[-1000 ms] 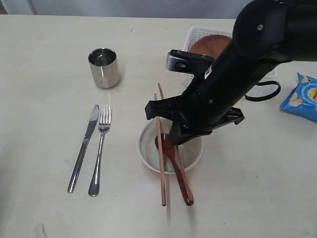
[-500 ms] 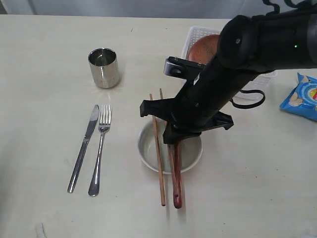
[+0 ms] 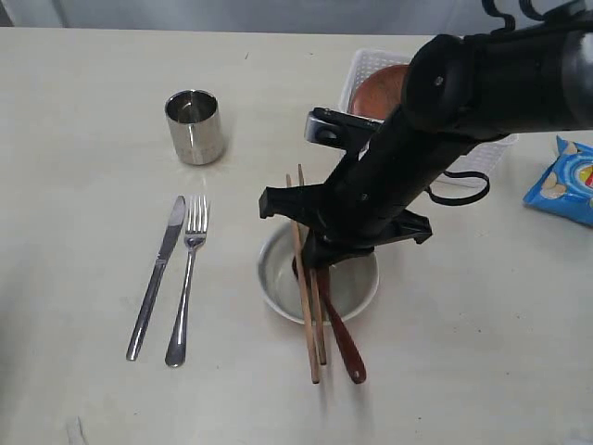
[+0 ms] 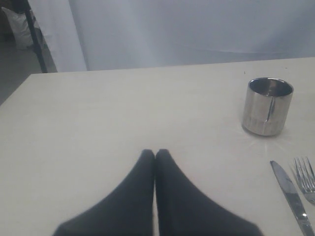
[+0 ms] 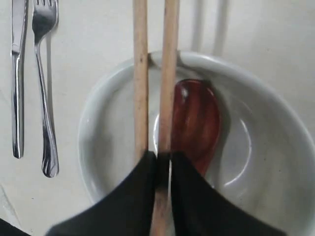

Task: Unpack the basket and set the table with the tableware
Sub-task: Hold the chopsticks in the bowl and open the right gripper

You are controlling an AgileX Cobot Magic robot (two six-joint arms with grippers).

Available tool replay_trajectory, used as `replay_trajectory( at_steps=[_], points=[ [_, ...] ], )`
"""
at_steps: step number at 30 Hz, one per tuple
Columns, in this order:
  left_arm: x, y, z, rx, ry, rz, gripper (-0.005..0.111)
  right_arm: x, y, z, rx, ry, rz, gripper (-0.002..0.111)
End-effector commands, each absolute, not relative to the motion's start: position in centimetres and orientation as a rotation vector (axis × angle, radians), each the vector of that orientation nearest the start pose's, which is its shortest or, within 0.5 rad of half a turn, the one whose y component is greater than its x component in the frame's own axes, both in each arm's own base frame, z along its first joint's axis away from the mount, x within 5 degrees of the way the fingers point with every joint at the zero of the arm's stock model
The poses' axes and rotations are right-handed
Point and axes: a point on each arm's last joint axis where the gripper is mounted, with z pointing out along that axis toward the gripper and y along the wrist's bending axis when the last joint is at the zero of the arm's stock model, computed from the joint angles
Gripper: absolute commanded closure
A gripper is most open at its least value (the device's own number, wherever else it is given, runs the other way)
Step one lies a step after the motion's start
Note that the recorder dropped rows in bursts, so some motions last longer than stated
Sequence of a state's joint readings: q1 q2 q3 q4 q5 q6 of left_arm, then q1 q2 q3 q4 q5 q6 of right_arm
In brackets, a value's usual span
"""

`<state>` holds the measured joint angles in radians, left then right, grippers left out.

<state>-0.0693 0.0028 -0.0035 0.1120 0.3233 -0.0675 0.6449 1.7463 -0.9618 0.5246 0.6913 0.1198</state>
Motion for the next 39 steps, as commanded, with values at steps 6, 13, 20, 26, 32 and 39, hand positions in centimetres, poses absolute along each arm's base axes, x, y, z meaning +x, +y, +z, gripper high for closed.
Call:
replay_trajectory(
  at_steps=[6,13,20,26,32,39],
  points=[
    [5.4,-0.1,18.4,0.063,1.804,0.001,0.107,23.8,21.4,17.0,-0.321,3.006,0.606,0.060],
    [5.4,-0.1,18.4,0.063,1.804,0.001,0.107,24.3,22.8,19.0,-0.458,2.961,0.598,0.060],
    [5.4,-0.1,18.4,0.063,1.804,0.001,0.107,22.4,24.2,18.6,-0.582,2.938,0.311,0.060],
    [5.4,-0.1,18.4,0.063,1.804,0.001,0.107,22.6,24.1,18.6,-0.527,2.931,0.285,0.060],
    [5.4,-0.1,18.4,0.063,1.804,0.001,0.107,21.9,25.3,18.5,-0.586,2.888,0.297,0.060],
    [5.4,-0.1,18.4,0.063,1.804,0.001,0.107,22.3,24.7,18.2,-0.551,2.892,0.200,0.060]
  ],
)
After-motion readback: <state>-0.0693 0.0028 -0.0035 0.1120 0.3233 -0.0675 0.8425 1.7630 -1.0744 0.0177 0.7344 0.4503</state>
